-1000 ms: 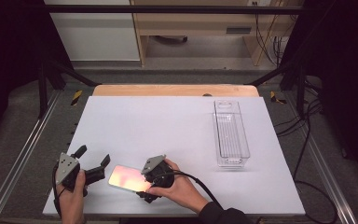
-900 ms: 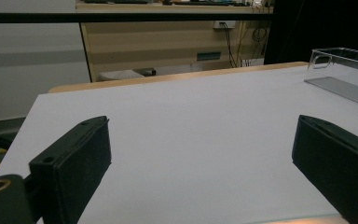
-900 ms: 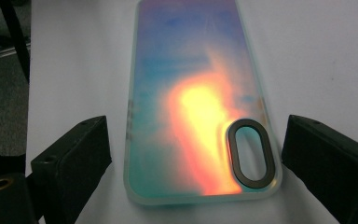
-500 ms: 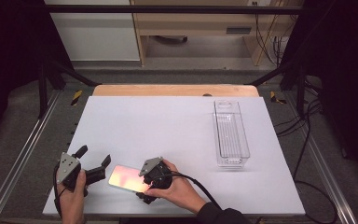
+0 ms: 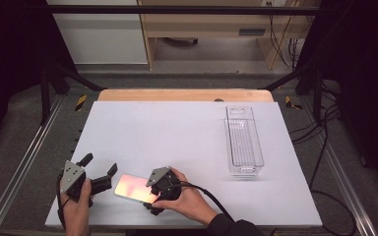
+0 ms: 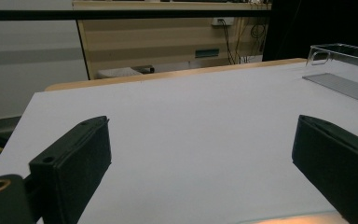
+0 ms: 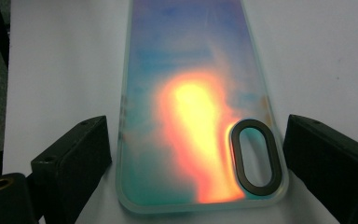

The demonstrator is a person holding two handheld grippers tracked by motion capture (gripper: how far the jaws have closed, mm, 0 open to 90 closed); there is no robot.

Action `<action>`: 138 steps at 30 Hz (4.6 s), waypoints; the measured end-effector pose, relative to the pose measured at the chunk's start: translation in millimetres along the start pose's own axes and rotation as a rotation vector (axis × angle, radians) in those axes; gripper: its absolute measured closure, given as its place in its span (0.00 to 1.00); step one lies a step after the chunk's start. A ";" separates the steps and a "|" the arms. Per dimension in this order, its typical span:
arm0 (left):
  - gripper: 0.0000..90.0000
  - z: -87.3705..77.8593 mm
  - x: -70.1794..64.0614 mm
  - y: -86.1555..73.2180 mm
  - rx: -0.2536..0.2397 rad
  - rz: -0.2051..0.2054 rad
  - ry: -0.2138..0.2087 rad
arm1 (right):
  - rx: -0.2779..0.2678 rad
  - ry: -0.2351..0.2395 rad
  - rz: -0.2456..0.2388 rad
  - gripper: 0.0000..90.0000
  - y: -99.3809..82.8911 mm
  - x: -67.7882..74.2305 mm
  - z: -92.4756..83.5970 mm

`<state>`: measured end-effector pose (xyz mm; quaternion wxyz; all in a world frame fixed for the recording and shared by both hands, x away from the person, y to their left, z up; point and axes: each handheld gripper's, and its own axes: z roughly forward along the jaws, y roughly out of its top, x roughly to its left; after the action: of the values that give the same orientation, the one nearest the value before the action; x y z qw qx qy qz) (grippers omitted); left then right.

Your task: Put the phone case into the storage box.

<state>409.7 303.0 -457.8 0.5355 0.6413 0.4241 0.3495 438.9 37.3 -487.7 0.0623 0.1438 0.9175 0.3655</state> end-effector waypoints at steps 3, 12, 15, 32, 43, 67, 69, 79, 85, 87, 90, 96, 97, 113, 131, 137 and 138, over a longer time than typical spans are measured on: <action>0.04 0.1 0.0 -0.1 0.001 0.000 0.001 | -0.003 0.000 0.003 0.10 -0.3 0.7 0.0; 0.04 -0.1 -0.1 -0.2 0.003 -0.001 0.002 | -0.025 -0.003 -0.011 0.18 -2.9 -1.9 -2.2; 0.04 -0.2 0.0 -0.1 0.002 0.000 0.002 | -0.027 -0.001 -0.014 0.19 -3.0 -2.1 -2.4; 0.04 -2.9 2.3 0.5 -0.011 -0.009 0.014 | -0.032 -0.034 -0.013 0.20 -1.9 -9.5 -13.5; 0.04 -2.6 1.9 0.2 -0.011 -0.019 0.020 | -0.020 -0.102 0.049 0.20 -9.2 -39.4 -43.4; 0.04 5.7 -18.7 3.6 0.010 0.070 -0.022 | -0.006 -0.209 0.114 0.20 -19.4 -73.9 -105.5; 0.04 6.2 -21.0 4.4 0.010 0.081 -0.025 | -0.006 -0.203 0.121 0.20 -19.5 -74.5 -105.4; 0.03 27.9 -71.0 14.4 0.030 0.337 -0.119 | -0.011 -0.167 0.160 0.20 -18.7 -82.5 -123.3; 0.04 49.3 -104.5 22.2 0.027 0.488 -0.166 | 0.001 -0.160 0.179 0.20 -11.9 -91.4 -139.7; 0.05 57.0 -111.9 23.0 0.033 0.531 -0.177 | 0.003 -0.160 0.177 0.20 -8.5 -93.0 -144.5; 0.05 67.8 -120.3 25.6 0.029 0.574 -0.188 | 0.004 -0.156 0.172 0.20 -4.5 -95.3 -150.2; 0.08 86.8 -132.1 36.7 0.016 0.642 -0.184 | 0.025 -0.157 0.176 0.20 1.8 -103.5 -155.1; 0.08 90.1 -133.2 38.8 0.014 0.648 -0.186 | 0.029 -0.160 0.177 0.20 3.2 -105.3 -155.3; 0.16 119.2 -142.4 52.0 0.006 0.757 -0.155 | 0.043 -0.150 0.185 0.20 26.1 -118.9 -167.3; 0.26 126.8 -149.4 50.9 -0.035 0.835 -0.142 | 0.060 -0.135 0.195 0.20 28.5 -123.5 -169.8; 0.34 125.9 -155.1 54.1 -0.055 0.887 -0.130 | 0.080 -0.128 0.197 0.20 27.8 -123.7 -169.3; 0.35 125.8 -155.4 54.1 -0.056 0.891 -0.128 | 0.082 -0.127 0.200 0.20 27.8 -123.3 -169.5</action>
<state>470.8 107.6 -426.5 0.3752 0.7669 0.0629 0.5168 525.0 -92.2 -344.5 0.0774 0.2599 0.9071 0.3220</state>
